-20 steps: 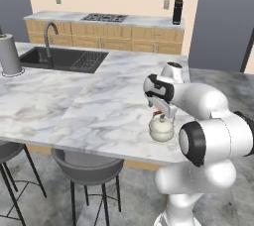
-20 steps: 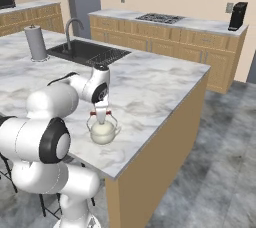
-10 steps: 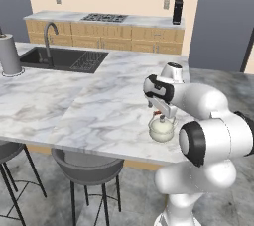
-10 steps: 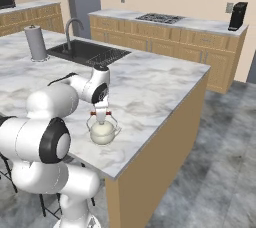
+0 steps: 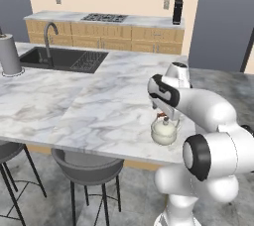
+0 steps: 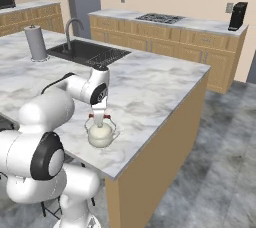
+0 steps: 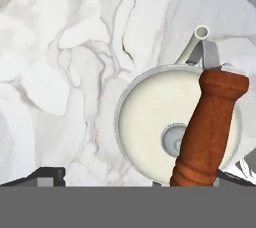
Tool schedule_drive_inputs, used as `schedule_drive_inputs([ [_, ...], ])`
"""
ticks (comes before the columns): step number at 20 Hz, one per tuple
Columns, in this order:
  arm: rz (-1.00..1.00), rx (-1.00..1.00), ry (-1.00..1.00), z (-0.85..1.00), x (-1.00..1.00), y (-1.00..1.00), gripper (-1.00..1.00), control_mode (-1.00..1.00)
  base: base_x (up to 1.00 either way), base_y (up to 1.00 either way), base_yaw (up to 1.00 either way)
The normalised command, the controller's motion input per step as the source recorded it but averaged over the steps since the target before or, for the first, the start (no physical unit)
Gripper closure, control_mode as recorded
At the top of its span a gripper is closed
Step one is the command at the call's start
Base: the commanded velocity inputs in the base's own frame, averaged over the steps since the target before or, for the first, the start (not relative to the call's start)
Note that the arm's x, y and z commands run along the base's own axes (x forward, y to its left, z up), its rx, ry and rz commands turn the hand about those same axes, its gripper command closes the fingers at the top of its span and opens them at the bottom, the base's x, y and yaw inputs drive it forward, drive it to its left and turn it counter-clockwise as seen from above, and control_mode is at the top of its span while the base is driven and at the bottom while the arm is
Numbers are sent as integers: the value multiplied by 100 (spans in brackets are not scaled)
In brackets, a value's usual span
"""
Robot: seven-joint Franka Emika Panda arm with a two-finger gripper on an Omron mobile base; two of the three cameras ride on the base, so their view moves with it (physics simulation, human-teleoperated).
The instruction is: The kettle is done boiling. Turn off the stove, then wait for 300 timesteps before moving the kettle to the dining table.
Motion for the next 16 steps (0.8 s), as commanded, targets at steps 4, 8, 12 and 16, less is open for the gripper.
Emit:
schedule_drive_inputs([
  [4, -8, 0, 6, 18, -33, -5, -100, -100, 0, 0, 0],
  [8, -3, 0, 10, 5, -5, 0, -100, -100, 0, 0, 0],
  [12, 0, 0, 20, 0, 52, 0, -100, -100, 0, 0, 0],
  [16, 0, 0, 12, 0, 100, 0, -100, -100, 0, 0, 0],
])
